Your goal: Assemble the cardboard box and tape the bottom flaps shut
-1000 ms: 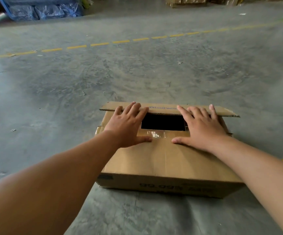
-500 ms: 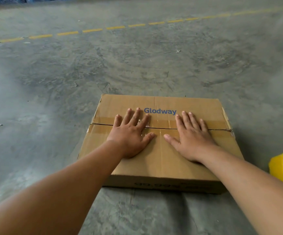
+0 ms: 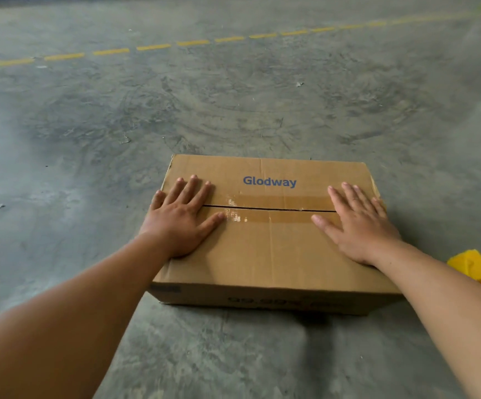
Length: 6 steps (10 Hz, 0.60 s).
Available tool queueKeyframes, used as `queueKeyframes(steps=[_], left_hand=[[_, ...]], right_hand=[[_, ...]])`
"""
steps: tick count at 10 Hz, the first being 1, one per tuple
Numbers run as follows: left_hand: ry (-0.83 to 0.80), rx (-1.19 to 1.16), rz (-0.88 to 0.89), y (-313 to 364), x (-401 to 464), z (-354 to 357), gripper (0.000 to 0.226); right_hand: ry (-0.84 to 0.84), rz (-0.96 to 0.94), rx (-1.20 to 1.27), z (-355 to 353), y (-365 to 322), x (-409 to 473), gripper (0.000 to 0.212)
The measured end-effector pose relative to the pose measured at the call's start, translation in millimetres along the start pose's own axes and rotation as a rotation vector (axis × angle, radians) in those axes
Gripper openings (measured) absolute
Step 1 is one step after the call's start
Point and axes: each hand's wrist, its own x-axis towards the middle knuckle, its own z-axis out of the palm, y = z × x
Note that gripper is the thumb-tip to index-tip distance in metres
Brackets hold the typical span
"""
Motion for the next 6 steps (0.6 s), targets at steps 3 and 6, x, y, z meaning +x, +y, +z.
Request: queueKeyframes(steps=[3,6], left_hand=[[-0.067,0.056,-0.073,-6.0,-8.7,-2.7,0.09],[-0.139,0.088,-0.255,31.4,-12.4,-29.0,0.074]], right_hand=[[-0.075,0.151,0.02,-6.1,6.6,-12.7,0.085],[-0.236,0.213,-0.002,-34.0,-11.9,-18.0,0.083]])
